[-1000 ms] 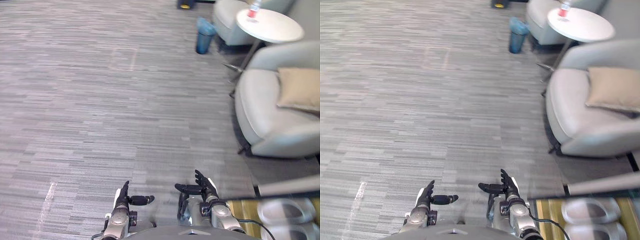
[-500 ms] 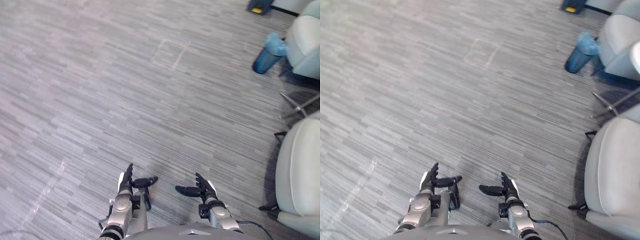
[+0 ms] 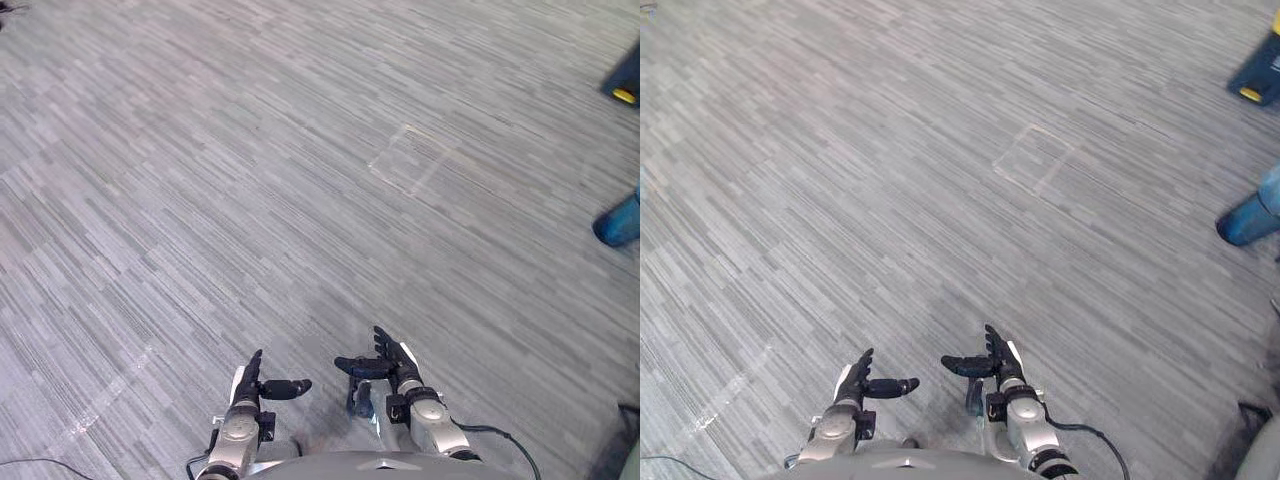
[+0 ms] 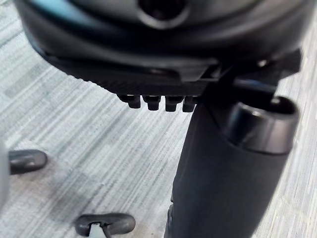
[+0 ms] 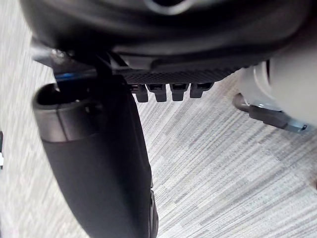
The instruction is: Organize the slippers on the shoe rack
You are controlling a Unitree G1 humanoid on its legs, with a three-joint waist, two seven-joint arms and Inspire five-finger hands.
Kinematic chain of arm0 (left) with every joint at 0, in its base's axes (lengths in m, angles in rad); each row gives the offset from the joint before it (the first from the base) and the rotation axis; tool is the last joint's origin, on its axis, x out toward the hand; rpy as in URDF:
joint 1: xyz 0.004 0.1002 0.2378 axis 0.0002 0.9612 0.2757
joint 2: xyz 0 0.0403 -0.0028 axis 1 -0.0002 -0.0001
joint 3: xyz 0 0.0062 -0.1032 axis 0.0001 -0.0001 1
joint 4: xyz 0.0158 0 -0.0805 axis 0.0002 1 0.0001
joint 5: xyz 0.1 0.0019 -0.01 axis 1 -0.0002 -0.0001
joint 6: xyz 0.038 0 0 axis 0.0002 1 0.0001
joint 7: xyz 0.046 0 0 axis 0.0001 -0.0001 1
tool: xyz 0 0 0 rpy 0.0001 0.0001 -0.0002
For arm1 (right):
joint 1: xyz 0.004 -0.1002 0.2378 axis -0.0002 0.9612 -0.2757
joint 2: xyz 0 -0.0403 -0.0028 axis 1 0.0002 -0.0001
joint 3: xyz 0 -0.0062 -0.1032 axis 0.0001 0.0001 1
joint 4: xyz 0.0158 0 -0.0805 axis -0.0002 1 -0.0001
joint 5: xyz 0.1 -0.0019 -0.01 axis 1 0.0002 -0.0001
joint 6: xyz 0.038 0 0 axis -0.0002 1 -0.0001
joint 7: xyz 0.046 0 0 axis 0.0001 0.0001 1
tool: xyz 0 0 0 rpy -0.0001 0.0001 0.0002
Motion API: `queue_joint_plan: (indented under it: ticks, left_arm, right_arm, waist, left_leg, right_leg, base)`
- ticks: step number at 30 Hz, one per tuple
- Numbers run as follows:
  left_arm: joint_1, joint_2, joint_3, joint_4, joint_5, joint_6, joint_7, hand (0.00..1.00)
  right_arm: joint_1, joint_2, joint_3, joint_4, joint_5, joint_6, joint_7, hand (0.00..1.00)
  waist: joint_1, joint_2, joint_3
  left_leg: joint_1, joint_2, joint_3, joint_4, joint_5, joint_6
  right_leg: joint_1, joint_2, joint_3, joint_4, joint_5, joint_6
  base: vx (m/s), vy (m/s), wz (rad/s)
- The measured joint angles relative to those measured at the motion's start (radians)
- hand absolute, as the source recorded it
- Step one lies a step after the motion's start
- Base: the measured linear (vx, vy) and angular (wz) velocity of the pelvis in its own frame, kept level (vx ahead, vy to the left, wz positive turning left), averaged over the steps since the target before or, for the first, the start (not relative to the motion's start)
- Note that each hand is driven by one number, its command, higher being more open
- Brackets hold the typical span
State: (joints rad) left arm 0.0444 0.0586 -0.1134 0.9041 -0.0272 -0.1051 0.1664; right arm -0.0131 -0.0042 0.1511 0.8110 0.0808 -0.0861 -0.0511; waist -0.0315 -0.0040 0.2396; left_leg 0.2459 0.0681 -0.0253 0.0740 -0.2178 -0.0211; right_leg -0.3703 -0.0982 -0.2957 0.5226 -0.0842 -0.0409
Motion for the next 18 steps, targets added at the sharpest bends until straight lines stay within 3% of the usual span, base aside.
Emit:
queue_joint_plan:
  ticks: [1,2,3,4,5,6,7,8,9,10,11,13,14,15,16,17,18]
  left_arm:
    - [-0.002,-0.008,-0.001,0.001,0.001,0.002,-0.002,1.00]
    - [0.018,-0.026,-0.008,0.001,0.002,0.000,-0.001,1.00]
    - [0.029,-0.024,-0.010,0.011,0.005,0.000,-0.005,1.00]
    - [0.027,-0.039,-0.011,0.010,0.009,0.003,-0.008,1.00]
    - [0.030,-0.053,0.003,-0.006,0.012,0.003,-0.011,1.00]
    - [0.045,-0.068,0.037,-0.051,0.014,0.002,-0.014,1.00]
    - [0.053,-0.068,0.058,-0.075,0.015,-0.001,-0.015,1.00]
    - [0.055,-0.059,0.072,-0.100,0.014,-0.003,-0.013,1.00]
    - [0.052,-0.041,0.079,-0.125,0.015,-0.006,-0.009,1.00]
    - [0.051,-0.039,0.081,-0.130,0.015,-0.007,-0.009,1.00]
    - [0.044,-0.037,0.091,-0.144,0.015,-0.013,-0.008,1.00]
    - [0.036,-0.036,0.092,-0.148,0.016,-0.018,-0.006,1.00]
    - [0.031,-0.039,0.091,-0.147,0.013,-0.017,-0.004,1.00]
    - [0.029,-0.040,0.090,-0.146,0.012,-0.018,-0.001,1.00]
    - [0.014,-0.027,0.089,-0.133,0.008,-0.019,0.003,1.00]
    - [0.005,-0.020,0.088,-0.126,0.007,-0.018,0.003,1.00]
    - [0.005,-0.011,0.087,-0.110,0.004,-0.018,0.003,1.00]
  right_arm:
    - [0.001,-0.004,-0.010,-0.002,0.000,-0.002,-0.001,1.00]
    - [0.005,-0.014,-0.013,-0.023,-0.001,-0.014,-0.002,1.00]
    - [0.014,-0.006,-0.010,-0.032,0.000,-0.011,-0.003,1.00]
    - [0.018,-0.018,-0.011,-0.034,0.000,-0.010,-0.003,1.00]
    - [0.025,-0.025,-0.011,-0.037,0.000,-0.006,-0.003,1.00]
    - [0.032,-0.022,-0.003,-0.037,0.000,0.002,-0.003,1.00]
    - [0.041,-0.010,0.004,-0.037,0.000,0.008,-0.003,1.00]
    - [0.058,0.015,0.005,-0.039,0.000,0.011,-0.004,1.00]
    - [0.067,0.032,0.019,-0.038,0.001,0.012,-0.004,1.00]
    - [0.066,0.032,0.028,-0.038,0.001,0.012,-0.004,1.00]
    - [0.050,0.030,0.038,-0.034,0.001,0.012,-0.004,1.00]
    - [0.044,0.031,0.035,-0.033,0.001,0.012,-0.008,1.00]
    - [0.045,0.020,0.036,-0.029,0.000,0.012,-0.014,1.00]
    - [0.047,0.017,0.036,-0.027,0.000,0.012,-0.015,1.00]
    - [0.045,0.021,0.035,-0.010,0.000,0.013,-0.018,1.00]
    - [0.047,0.021,0.035,-0.011,-0.001,0.014,-0.020,1.00]
    - [0.044,0.012,0.034,-0.009,-0.002,0.015,-0.020,1.00]
  waist:
    - [-0.008,-0.008,0.002]
    - [-0.021,-0.013,-0.017]
    - [-0.035,-0.010,-0.026]
    - [-0.034,0.024,-0.030]
    - [-0.026,0.048,-0.034]
    - [0.000,0.074,-0.030]
    - [0.010,0.075,-0.027]
    - [0.022,0.058,-0.020]
    - [0.033,0.024,-0.024]
    - [0.034,0.017,-0.024]
    - [0.039,0.005,-0.013]
    - [0.049,-0.006,-0.002]
    - [0.056,-0.003,-0.003]
    - [0.061,-0.004,-0.003]
    - [0.070,-0.037,-0.007]
    - [0.068,-0.048,-0.015]
    - [0.069,-0.045,-0.016]
  left_leg:
    - [0.006,-0.014,-0.014,0.011,0.013,-0.011]
    - [0.010,-0.019,-0.023,0.093,0.009,-0.038]
    - [-0.041,-0.026,-0.044,0.255,-0.016,-0.084]
    - [-0.111,0.005,-0.051,0.427,-0.009,-0.139]
    - [-0.188,0.037,-0.049,0.614,0.045,-0.235]
    - [-0.300,0.105,-0.017,0.890,0.065,-0.242]
    - [-0.355,0.151,0.021,1.013,0.060,-0.233]
    - [-0.421,0.194,0.076,1.092,0.039,-0.195]
    - [-0.499,0.214,0.155,1.045,0.004,-0.132]
    - [-0.519,0.214,0.168,1.012,-0.004,-0.117]
    - [-0.566,0.191,0.186,0.804,-0.031,-0.085]
    - [-0.577,0.131,0.147,0.530,-0.009,-0.069]
    - [-0.576,0.078,0.075,0.301,0.109,-0.058]
    - [-0.569,0.063,0.053,0.275,0.176,-0.062]
    - [-0.549,0.026,0.048,0.272,0.235,-0.052]
    - [-0.550,0.018,0.044,0.289,0.200,-0.038]
    - [-0.549,0.016,0.060,0.355,0.125,-0.023]
  right_leg:
    - [-0.027,-0.030,-0.003,0.094,-0.027,-0.021]
    - [-0.039,-0.021,-0.037,0.111,-0.091,-0.009]
    - [0.033,-0.017,-0.076,0.006,-0.109,-0.053]
    - [0.080,0.018,-0.090,-0.032,-0.114,-0.043]
    - [0.128,0.055,-0.095,-0.082,-0.117,-0.046]
    - [0.223,0.119,-0.091,-0.160,-0.120,-0.050]
    - [0.285,0.150,-0.083,-0.200,-0.126,-0.055]
    - [0.372,0.169,-0.070,-0.260,-0.131,-0.057]
    - [0.441,0.168,-0.043,-0.321,-0.131,-0.056]
    - [0.455,0.167,-0.035,-0.333,-0.131,-0.056]
    - [0.514,0.164,0.000,-0.380,-0.121,-0.033]
    - [0.562,0.147,0.029,-0.407,-0.135,-0.009]
    - [0.606,0.140,0.056,-0.423,-0.154,0.023]
    - [0.619,0.138,0.067,-0.429,-0.160,0.033]
    - [0.654,0.110,0.095,-0.445,-0.170,0.051]
    - [0.649,0.088,0.103,-0.430,-0.163,0.063]
    - [0.616,0.063,0.125,-0.316,-0.169,0.075]
  base:
    - [0.56,-0.245,0.23]
    - [0.52,-0.284,0.48]
    - [0.51,-0.292,0.46]
    - [0.40,-0.238,0.36]
    - [0.63,-0.264,-0.08]
    - [0.54,-0.214,-0.28]
    - [0.65,-0.230,-0.38]
    - [0.52,-0.148,-0.42]
    - [0.63,-0.171,-0.37]
    - [0.63,-0.114,-0.60]
    - [0.43,-0.018,-0.56]
    - [0.53,0.076,-0.60]
    - [0.55,0.137,-0.51]
    - [0.72,0.190,-0.62]
    - [0.63,0.167,-0.35]
    - [0.63,0.172,-0.33]
    - [0.48,0.166,-0.19]
